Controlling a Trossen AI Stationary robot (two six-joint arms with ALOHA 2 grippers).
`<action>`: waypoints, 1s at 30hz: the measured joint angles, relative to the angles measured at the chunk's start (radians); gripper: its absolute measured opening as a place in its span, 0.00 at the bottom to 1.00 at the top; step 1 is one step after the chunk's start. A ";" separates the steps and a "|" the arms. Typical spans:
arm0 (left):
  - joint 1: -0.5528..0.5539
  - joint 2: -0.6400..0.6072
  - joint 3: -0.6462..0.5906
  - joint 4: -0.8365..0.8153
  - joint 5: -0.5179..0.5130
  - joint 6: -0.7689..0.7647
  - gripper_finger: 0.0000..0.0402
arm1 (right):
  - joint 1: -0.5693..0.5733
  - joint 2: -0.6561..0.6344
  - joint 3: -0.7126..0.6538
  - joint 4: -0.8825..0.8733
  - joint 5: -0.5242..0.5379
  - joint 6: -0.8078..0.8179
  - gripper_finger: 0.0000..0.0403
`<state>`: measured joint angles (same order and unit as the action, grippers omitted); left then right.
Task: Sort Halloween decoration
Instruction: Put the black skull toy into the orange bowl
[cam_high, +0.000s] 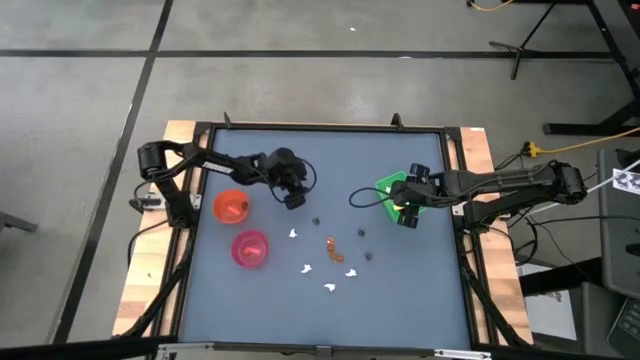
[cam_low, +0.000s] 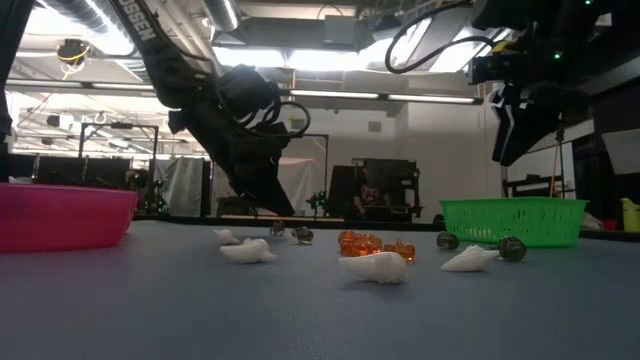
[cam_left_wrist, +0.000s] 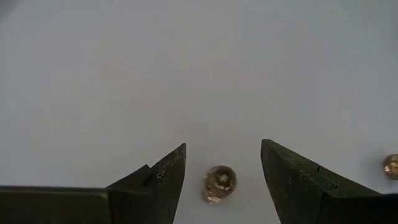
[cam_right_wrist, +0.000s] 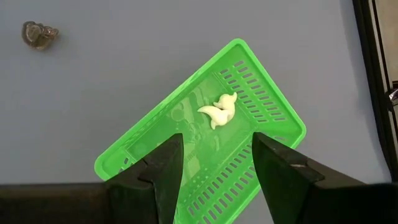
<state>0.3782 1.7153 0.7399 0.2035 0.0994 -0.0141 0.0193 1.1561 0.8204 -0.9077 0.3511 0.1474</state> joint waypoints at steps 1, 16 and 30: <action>-0.003 0.000 0.000 0.000 0.000 0.000 0.48 | 0.000 0.000 0.000 0.000 0.000 0.000 0.47; -0.008 0.000 0.000 -0.044 -0.042 0.000 0.48 | 0.000 0.000 0.000 0.000 0.000 0.000 0.47; -0.008 0.050 0.000 -0.041 -0.045 -0.002 0.48 | 0.000 0.000 0.000 0.000 0.000 0.000 0.47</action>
<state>0.3698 1.7658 0.7403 0.1620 0.0540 -0.0158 0.0193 1.1561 0.8204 -0.9077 0.3507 0.1478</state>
